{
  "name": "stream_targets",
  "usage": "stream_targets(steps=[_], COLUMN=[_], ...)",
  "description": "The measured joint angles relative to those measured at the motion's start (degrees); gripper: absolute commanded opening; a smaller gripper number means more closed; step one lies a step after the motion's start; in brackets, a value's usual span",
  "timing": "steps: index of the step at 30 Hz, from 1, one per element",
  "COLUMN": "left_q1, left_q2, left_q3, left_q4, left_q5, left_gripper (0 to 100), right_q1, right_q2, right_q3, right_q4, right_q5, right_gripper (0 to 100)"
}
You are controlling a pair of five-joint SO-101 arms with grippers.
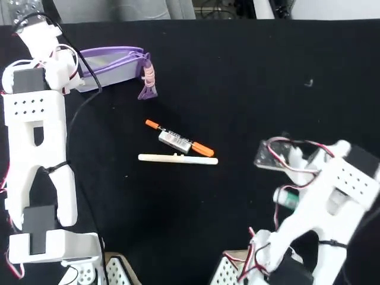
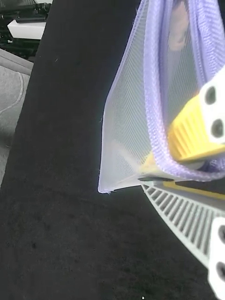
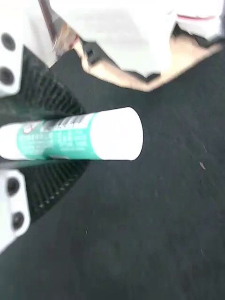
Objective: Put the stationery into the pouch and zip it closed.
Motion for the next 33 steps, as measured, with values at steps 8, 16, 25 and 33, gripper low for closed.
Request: stream_targets(steps=[8, 16, 25, 33], left_q1=[0.0, 0.0, 3.1, 6.4], left_q2=[0.0, 0.0, 0.0, 0.0], left_q3=[0.2, 0.3, 1.0, 2.4], left_q4=[0.0, 0.0, 0.0, -0.1], left_q5=[0.0, 0.0, -0.1, -0.2], left_gripper=[3, 3, 3, 3], right_q1=[-16.4, -29.7, -37.5, -43.0], right_q2=[0.0, 0.0, 0.1, 0.1], right_q3=[-6.0, -6.5, -6.5, -6.8], right_q4=[-9.1, -24.1, -41.0, -54.8], right_q5=[-21.6, -44.7, -68.0, -86.5], right_gripper=[4.3, 4.2, 4.2, 4.2])
